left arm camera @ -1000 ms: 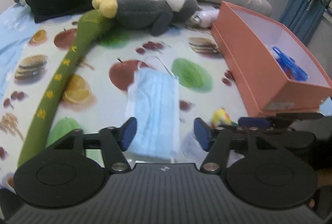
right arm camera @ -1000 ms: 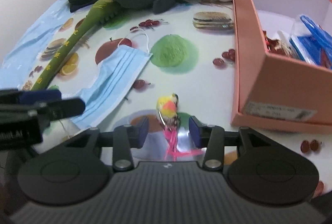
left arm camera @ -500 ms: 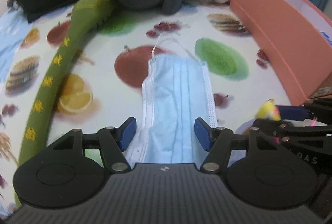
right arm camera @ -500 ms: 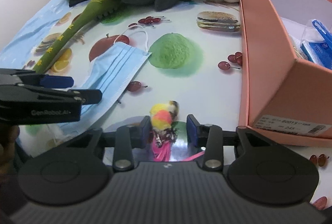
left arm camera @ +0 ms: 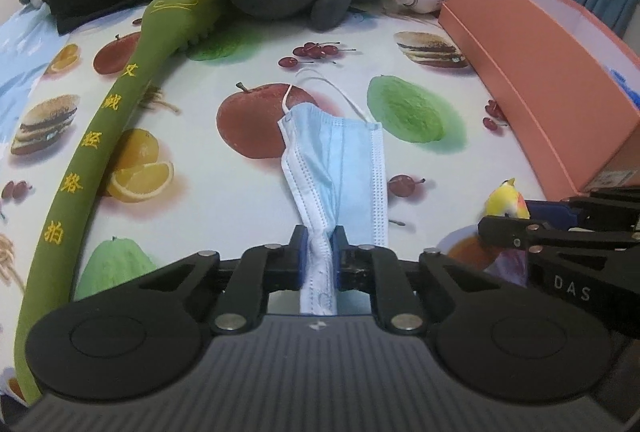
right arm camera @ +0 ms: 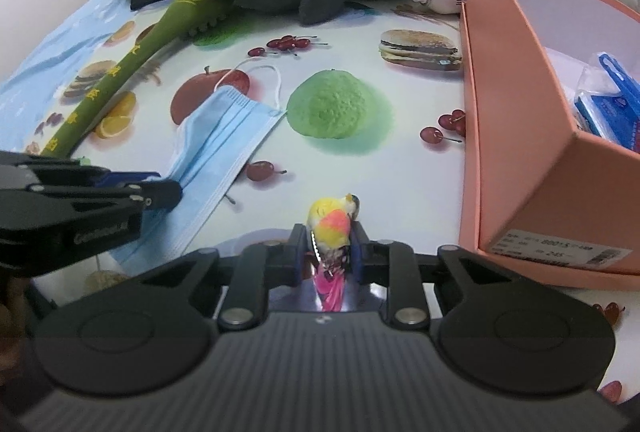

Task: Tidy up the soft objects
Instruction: 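Lift and carry the face mask and toy bird with both tools over the shoebox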

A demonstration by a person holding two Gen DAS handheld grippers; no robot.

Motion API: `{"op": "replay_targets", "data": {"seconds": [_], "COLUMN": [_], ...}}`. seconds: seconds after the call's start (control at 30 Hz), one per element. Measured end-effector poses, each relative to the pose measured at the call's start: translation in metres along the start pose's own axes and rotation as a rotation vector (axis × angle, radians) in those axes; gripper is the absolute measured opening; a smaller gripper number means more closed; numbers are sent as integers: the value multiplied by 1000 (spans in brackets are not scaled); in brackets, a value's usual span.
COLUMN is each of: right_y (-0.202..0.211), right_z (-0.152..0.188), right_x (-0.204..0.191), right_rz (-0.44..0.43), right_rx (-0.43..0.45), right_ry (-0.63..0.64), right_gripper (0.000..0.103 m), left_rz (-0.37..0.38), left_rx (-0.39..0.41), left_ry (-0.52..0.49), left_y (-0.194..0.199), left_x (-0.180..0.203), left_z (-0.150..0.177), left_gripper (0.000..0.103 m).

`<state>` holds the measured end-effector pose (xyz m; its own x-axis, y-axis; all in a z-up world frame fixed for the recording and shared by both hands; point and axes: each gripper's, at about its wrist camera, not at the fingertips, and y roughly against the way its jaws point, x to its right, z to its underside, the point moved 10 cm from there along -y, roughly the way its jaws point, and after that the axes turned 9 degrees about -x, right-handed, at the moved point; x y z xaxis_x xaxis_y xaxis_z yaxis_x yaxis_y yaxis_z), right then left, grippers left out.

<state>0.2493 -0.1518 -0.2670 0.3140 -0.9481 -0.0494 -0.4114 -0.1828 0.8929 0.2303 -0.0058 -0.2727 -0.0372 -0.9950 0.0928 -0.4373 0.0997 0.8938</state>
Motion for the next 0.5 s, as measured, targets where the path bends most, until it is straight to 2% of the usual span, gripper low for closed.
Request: {"op": "replay_targets", "data": {"seconds": [0.3, 0.5], "right_y": [33, 72], "right_z": [-8, -14], "right_x": [2, 5], "right_rz": [4, 11], "right_rx": [46, 105], "right_ry": [-30, -46], "right_gripper": [26, 26], "left_rz": [38, 86], "left_rx": [55, 100], "left_ry": [54, 67], "left_y": [34, 66], "left_x": [2, 13], "left_z": [-8, -18], "left_gripper": [12, 12]}}
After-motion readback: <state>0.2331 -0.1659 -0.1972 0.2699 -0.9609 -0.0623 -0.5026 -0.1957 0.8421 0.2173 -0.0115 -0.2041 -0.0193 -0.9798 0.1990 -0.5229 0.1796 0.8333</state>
